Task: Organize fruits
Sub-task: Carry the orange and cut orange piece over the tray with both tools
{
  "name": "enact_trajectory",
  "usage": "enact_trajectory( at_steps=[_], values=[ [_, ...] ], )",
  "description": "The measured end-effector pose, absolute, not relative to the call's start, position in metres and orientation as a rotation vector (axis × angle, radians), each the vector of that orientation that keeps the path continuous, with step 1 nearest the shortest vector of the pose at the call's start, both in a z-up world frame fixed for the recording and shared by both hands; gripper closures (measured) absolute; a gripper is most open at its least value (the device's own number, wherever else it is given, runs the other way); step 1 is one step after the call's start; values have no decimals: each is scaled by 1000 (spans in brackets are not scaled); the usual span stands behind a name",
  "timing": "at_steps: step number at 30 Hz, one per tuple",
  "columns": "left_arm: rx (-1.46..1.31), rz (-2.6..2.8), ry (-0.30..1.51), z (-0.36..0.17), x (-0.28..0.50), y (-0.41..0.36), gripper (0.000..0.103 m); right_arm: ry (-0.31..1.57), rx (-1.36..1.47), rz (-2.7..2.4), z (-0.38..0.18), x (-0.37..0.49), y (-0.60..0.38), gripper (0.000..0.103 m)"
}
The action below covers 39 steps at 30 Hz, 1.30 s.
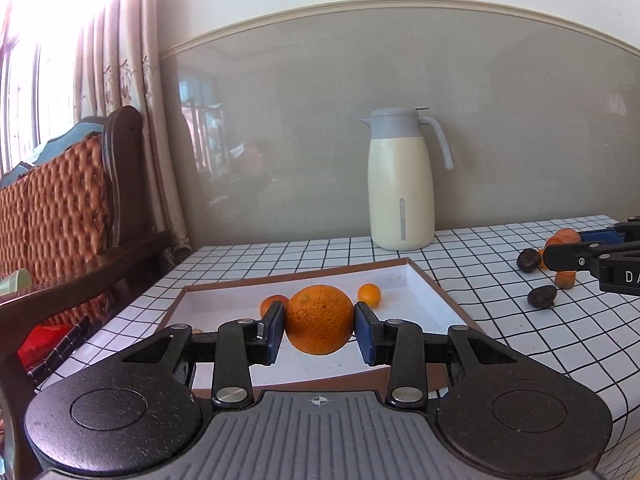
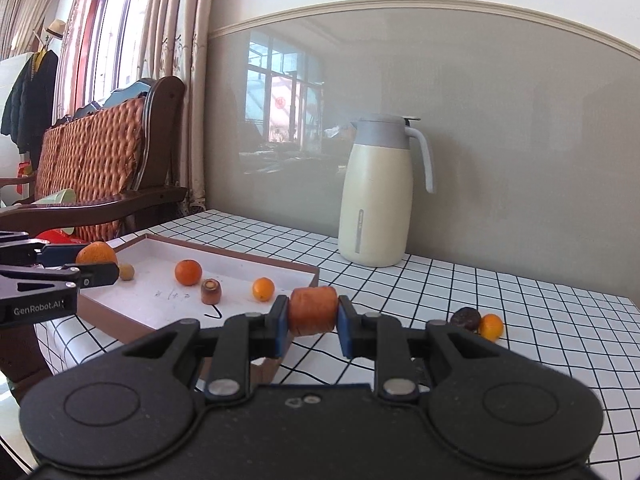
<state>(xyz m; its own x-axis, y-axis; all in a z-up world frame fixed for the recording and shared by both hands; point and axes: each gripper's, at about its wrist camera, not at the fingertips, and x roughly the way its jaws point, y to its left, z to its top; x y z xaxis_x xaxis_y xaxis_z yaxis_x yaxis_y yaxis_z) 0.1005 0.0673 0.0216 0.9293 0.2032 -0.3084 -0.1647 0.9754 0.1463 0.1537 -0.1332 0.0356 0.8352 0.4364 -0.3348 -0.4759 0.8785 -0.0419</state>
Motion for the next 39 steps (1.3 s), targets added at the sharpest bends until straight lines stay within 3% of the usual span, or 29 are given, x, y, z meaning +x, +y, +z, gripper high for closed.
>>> enact_trajectory(
  at_steps=[39],
  values=[
    [16,375,244,33,111,162,65,258,-126,575,53,197,-37,87]
  ],
)
